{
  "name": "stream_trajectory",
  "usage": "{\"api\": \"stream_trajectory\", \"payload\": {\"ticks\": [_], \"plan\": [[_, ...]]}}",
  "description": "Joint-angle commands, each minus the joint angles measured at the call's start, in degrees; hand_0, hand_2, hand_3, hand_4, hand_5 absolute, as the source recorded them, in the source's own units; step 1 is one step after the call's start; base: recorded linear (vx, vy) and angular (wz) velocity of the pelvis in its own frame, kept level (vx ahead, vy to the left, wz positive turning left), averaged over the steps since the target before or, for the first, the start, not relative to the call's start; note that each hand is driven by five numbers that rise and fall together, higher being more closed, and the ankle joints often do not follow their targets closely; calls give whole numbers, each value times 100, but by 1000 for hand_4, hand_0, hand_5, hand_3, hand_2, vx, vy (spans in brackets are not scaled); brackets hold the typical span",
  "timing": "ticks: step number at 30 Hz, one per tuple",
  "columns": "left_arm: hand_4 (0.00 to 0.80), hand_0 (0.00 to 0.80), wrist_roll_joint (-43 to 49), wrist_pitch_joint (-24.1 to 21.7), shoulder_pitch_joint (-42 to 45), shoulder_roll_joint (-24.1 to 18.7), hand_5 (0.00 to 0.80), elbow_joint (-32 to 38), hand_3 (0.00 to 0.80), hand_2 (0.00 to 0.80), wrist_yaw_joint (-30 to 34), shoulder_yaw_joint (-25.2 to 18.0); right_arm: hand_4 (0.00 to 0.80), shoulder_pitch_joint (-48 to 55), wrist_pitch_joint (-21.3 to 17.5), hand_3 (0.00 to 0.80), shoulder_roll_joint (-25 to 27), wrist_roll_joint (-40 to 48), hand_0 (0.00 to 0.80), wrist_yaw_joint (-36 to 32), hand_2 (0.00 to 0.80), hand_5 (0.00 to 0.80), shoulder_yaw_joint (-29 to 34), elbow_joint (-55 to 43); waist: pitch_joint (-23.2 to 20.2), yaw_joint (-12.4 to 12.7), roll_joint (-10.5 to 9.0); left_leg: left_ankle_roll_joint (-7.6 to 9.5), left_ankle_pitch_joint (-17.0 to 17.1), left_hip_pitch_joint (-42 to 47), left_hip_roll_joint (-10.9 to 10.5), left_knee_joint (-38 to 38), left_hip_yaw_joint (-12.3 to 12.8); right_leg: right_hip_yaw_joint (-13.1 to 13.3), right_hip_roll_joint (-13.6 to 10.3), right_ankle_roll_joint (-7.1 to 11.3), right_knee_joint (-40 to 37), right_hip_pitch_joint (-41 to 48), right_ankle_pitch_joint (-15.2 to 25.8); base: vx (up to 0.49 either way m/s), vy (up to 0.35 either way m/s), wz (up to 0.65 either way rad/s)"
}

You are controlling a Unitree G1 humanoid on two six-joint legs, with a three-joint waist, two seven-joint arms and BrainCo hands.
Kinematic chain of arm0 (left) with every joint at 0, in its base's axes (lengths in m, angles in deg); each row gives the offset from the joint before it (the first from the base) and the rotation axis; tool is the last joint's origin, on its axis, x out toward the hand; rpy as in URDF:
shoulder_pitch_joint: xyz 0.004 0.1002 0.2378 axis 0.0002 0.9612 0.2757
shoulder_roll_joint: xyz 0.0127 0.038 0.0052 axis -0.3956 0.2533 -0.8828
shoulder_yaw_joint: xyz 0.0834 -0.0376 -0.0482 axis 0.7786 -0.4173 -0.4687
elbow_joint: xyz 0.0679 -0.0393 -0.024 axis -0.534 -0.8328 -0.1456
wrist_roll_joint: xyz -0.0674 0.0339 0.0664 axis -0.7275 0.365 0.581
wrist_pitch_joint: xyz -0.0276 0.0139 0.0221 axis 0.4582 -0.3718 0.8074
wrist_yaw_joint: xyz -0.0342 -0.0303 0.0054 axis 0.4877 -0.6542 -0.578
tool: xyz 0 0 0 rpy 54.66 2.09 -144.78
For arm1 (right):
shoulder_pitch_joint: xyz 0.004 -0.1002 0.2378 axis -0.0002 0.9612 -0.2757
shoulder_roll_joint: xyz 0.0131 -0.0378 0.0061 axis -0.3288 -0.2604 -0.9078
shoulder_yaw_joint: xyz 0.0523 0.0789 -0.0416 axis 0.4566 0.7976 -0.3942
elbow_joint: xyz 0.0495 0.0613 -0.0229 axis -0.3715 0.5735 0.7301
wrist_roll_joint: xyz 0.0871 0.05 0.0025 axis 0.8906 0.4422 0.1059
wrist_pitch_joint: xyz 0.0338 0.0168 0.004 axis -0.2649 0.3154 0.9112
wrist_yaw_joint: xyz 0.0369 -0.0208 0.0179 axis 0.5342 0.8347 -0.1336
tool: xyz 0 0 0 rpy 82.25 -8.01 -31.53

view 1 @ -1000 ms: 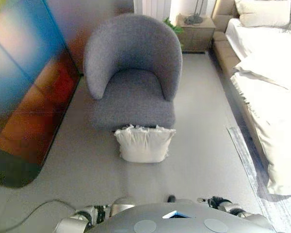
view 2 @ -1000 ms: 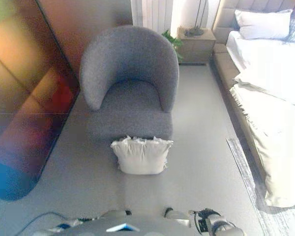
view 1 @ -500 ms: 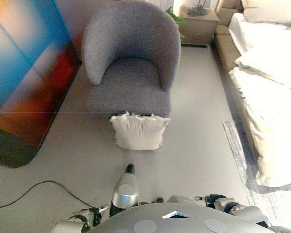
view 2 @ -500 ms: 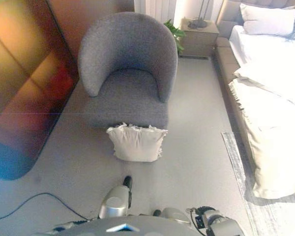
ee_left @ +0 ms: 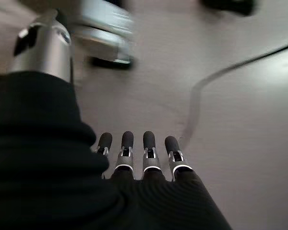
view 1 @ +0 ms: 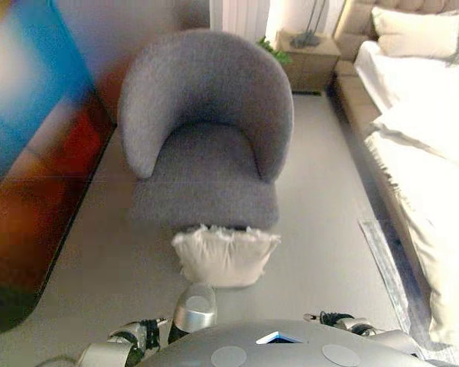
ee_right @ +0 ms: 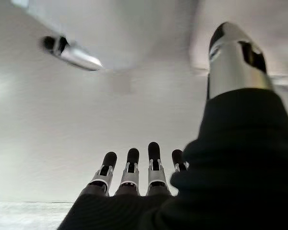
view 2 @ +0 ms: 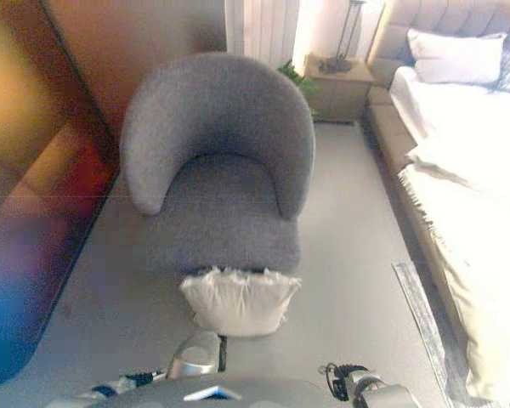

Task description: Pick up the cushion and take it to the sofa

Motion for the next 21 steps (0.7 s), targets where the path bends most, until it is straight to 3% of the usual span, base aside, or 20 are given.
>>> {"api": "stream_trajectory", "payload": {"ticks": [1,4,8,10,14,17,21], "plan": [[0,0,-165,188,-389,-33,0,-53,0,0,13,127,0,-334,-172,0,253,268,0,269,0,0,-108,-205,444,-113,221,-67,295,-377,-107,-49,-192,-691,-8,-105,-2352,-141,1208,84,-99,11],[0,0,-423,162,-645,14,0,-5,0,0,-93,267,0,-507,-341,0,323,421,0,285,0,0,-248,-358,786,-480,260,-153,97,-320,-110,-27,-374,-465,-79,-140,-2911,-918,1438,-19,-146,27],[0,0,-729,125,-596,163,0,59,0,0,-256,287,0,-454,-201,0,322,191,0,190,0,0,-311,-416,858,-613,194,-192,-90,-189,-77,-36,-456,-302,-183,-28,-3476,-755,1620,140,-140,62],[0,0,-745,171,-409,265,0,63,0,0,-362,236,0,-275,-128,0,328,10,0,113,0,0,-289,-340,728,-591,151,-233,-145,-16,-90,-60,-578,-371,-165,-35,-3786,-420,1621,341,-165,38],[0,0,-529,195,-281,301,0,-16,0,0,-491,198,0,-265,-426,0,397,143,0,238,0,0,-290,-315,662,-436,101,-436,-160,-71,73,157,-711,-564,-96,-152,-3948,-73,1535,176,-189,16],[0,0,-625,64,-406,340,0,-20,0,0,-598,222,0,-570,-557,0,466,196,0,327,0,0,-357,-415,836,-348,122,-555,-138,-334,172,406,-836,-678,-88,-228,-3904,-132,1484,-40,-149,13],[0,0,-883,-79,-663,426,0,96,0,0,-791,333,0,-933,-584,0,551,404,0,657,0,0,-505,-566,1217,-331,222,-625,-89,-860,134,867,-964,-841,-138,-324,-3736,-493,1454,-178,-78,16]]}}
